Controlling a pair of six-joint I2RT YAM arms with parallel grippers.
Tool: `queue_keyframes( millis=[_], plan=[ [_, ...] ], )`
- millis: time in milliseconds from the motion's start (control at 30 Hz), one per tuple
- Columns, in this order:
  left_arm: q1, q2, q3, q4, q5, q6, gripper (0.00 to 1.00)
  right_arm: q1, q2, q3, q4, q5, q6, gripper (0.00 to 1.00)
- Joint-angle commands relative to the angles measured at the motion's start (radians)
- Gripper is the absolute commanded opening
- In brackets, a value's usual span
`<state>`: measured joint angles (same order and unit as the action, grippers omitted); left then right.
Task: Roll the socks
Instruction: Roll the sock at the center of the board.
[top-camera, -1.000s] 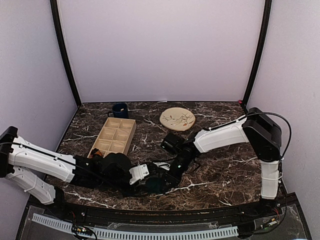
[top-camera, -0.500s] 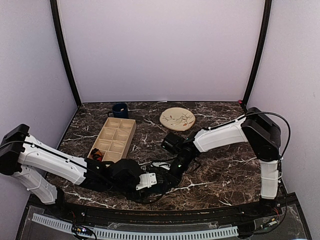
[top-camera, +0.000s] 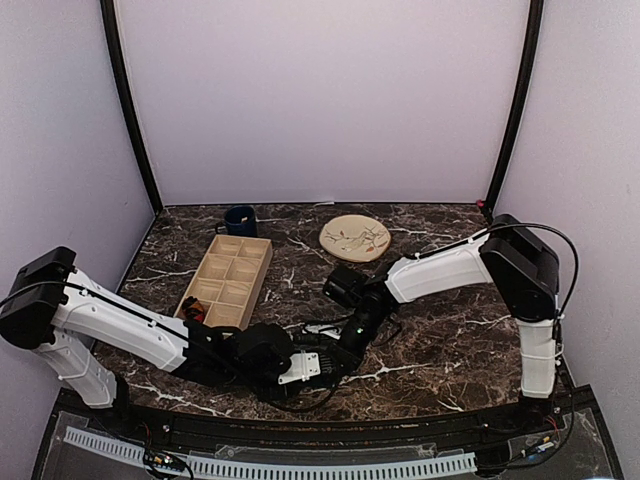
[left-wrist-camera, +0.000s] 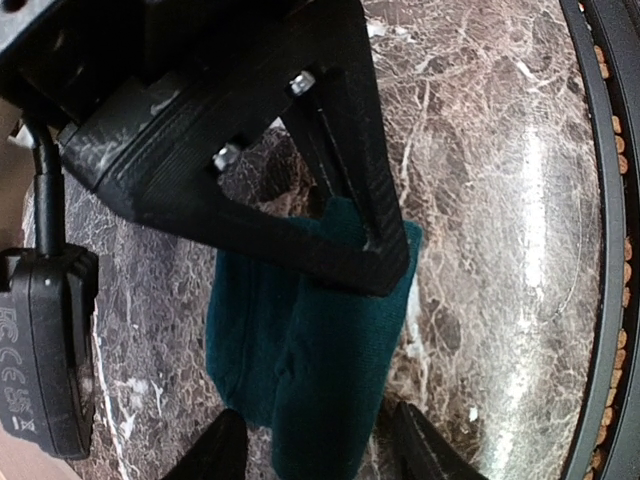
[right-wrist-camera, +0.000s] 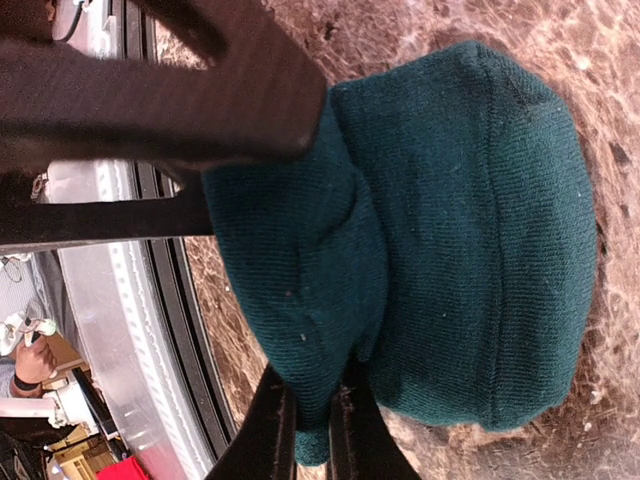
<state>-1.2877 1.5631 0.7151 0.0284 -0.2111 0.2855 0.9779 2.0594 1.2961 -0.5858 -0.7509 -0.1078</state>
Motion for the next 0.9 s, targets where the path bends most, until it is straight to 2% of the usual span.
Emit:
queue_keyframes(
  millis=[0,100,233,367,433,533,633,867],
  plan=[
    [-0.004,0.018,0.033,-0.007,-0.016,0.02,0.47,-0.005,0.031,0.007,-0.042,0.011,-0.013,0.0],
    [-0.005,0.031,0.035,-0.004,-0.019,0.023,0.44,-0.006,0.033,0.011,-0.045,0.004,-0.018,0.0],
    [-0.005,0.049,0.042,-0.005,-0.016,0.03,0.31,-0.007,0.033,0.014,-0.047,-0.001,-0.02,0.0],
    [-0.005,0.06,0.043,-0.003,-0.006,0.03,0.26,-0.008,0.034,0.014,-0.049,-0.007,-0.023,0.0],
    [-0.005,0.061,0.042,-0.002,0.001,0.031,0.19,-0.008,0.037,0.014,-0.05,-0.009,-0.024,0.0],
    [-0.003,0.07,0.048,-0.014,0.017,0.032,0.01,-0.01,0.036,0.012,-0.05,-0.01,-0.024,0.0],
    [-0.001,0.071,0.051,-0.019,0.027,0.033,0.0,-0.014,0.035,0.007,-0.046,-0.011,-0.021,0.0],
    [0.056,0.068,0.07,-0.059,0.123,0.017,0.0,-0.023,0.021,-0.023,-0.013,-0.011,0.0,0.13]
  ],
)
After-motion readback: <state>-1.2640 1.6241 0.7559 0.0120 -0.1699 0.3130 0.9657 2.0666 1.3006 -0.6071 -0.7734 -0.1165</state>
